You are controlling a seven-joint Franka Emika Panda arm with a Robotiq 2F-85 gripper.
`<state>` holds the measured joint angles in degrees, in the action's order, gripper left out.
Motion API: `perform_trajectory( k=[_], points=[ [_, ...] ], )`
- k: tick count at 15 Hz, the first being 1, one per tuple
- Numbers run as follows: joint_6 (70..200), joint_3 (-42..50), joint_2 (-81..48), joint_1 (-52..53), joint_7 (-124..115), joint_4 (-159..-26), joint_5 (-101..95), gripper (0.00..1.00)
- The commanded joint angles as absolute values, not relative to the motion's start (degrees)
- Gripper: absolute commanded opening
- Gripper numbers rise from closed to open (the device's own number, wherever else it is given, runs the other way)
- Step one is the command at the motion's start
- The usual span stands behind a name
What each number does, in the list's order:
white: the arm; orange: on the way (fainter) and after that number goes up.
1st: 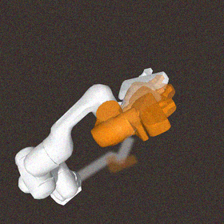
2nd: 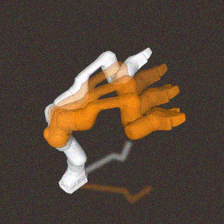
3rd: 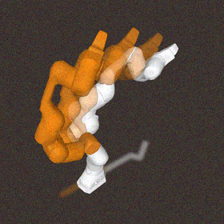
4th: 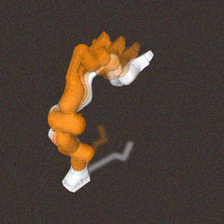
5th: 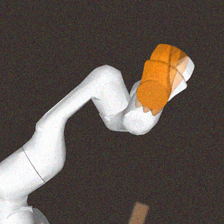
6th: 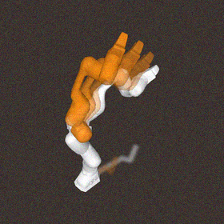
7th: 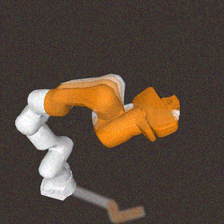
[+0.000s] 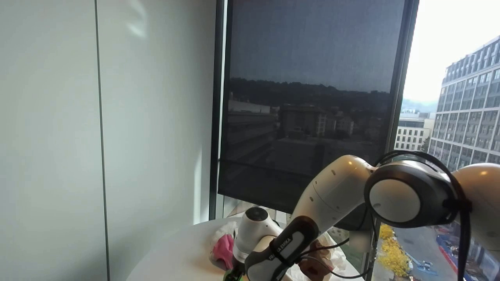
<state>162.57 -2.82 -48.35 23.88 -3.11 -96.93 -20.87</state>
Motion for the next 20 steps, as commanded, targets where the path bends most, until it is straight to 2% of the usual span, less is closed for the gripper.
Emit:
perform_trajectory(
  k=[1,9,10,11,13,17,20],
  points=[
    [165.16,-1.79,-52.67,24.22,0.62,-92.03,-20.98,1.0],
    [170.56,-0.28,-57.45,24.56,3.24,-87.35,-20.9,1.0],
    [170.93,-0.32,-57.79,24.41,3.72,-86.94,-20.77,0.75],
    [171.35,0.04,-57.95,24.55,3.84,-86.77,-20.77,0.74],
    [171.38,0.26,-57.65,24.52,4.12,-86.67,-20.55,0.59],
    [170.82,2.24,-54.12,25.56,2.84,-88.31,-20.55,0.58],
    [170.77,8.66,-49.16,28.48,0.8,-89.42,-22.25,0.58]
  ],
)
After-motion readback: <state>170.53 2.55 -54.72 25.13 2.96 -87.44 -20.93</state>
